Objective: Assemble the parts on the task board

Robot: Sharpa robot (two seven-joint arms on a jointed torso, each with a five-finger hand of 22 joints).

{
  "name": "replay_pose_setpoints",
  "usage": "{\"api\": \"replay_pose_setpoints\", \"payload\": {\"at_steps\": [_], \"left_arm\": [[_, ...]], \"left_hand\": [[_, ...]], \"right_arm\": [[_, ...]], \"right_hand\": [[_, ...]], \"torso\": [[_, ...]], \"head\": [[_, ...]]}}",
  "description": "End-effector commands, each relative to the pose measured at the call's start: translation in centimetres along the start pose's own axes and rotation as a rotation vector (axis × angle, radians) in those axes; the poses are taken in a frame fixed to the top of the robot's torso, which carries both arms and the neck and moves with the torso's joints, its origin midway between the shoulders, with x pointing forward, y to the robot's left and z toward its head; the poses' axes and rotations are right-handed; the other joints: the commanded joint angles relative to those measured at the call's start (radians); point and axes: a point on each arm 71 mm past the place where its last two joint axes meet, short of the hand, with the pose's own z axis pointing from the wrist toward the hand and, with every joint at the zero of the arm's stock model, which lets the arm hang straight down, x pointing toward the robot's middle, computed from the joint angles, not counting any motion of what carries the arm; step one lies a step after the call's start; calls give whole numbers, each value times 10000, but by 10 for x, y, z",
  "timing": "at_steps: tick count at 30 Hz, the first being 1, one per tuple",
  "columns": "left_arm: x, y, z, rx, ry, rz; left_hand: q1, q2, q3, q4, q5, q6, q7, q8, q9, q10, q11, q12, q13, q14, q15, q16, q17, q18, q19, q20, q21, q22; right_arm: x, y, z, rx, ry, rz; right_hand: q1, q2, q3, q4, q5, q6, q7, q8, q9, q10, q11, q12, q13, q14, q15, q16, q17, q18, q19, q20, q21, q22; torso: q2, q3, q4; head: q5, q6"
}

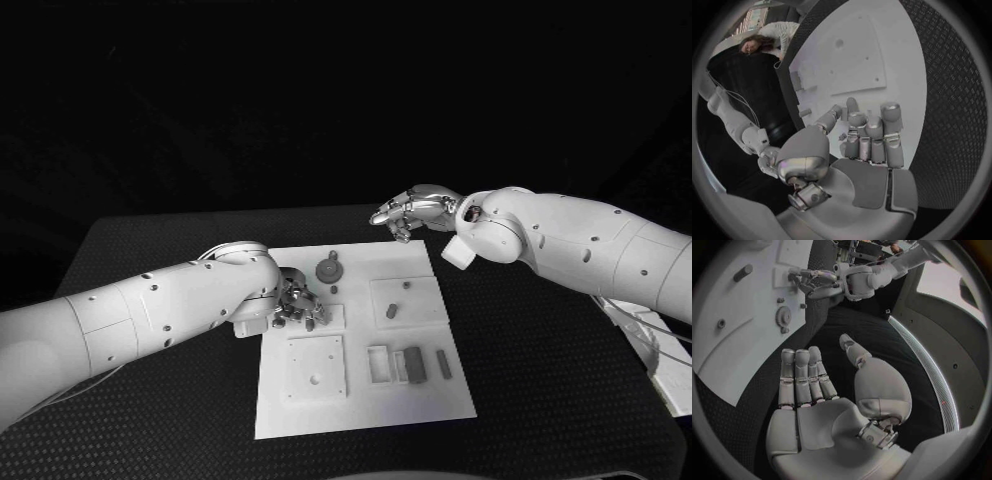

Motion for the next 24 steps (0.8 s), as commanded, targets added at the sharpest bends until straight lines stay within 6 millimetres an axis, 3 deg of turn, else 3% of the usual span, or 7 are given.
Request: {"api": "replay_pose_setpoints", "payload": {"at_steps": [1, 24], "left_arm": [[0, 0, 1, -9, -311, 42], [-4, 2, 1, -22, -708, 77]], "left_hand": [[7, 77, 1, -61, 36, -60, 68, 9, -10, 19, -43, -15, -10, -7, -139, 26, -2, 693, -44, -171, 51, 182], [5, 96, -7, -133, 68, -40, 61, 27, -25, 59, -50, -8, -18, 36, -145, 29, -14, 696, -5, -178, 55, 173]], "right_arm": [[2, 1, 0, -63, 177, -9], [2, 0, 0, -45, 175, -2]], "right_hand": [[-57, 25, 36, 29, -57, -1, 64, -54, -14, -45, 8, 49, -12, -48, -5, 34, -12, 134, 44, 44, -62, 4], [-64, 23, 33, 33, -58, -3, 64, -55, -14, -46, 9, 52, -18, -50, -5, 37, -16, 134, 44, 45, -64, 6]], "torso": [[1, -1, -2], [2, -9, -1]], "head": [[4, 7], [1, 24]]}}
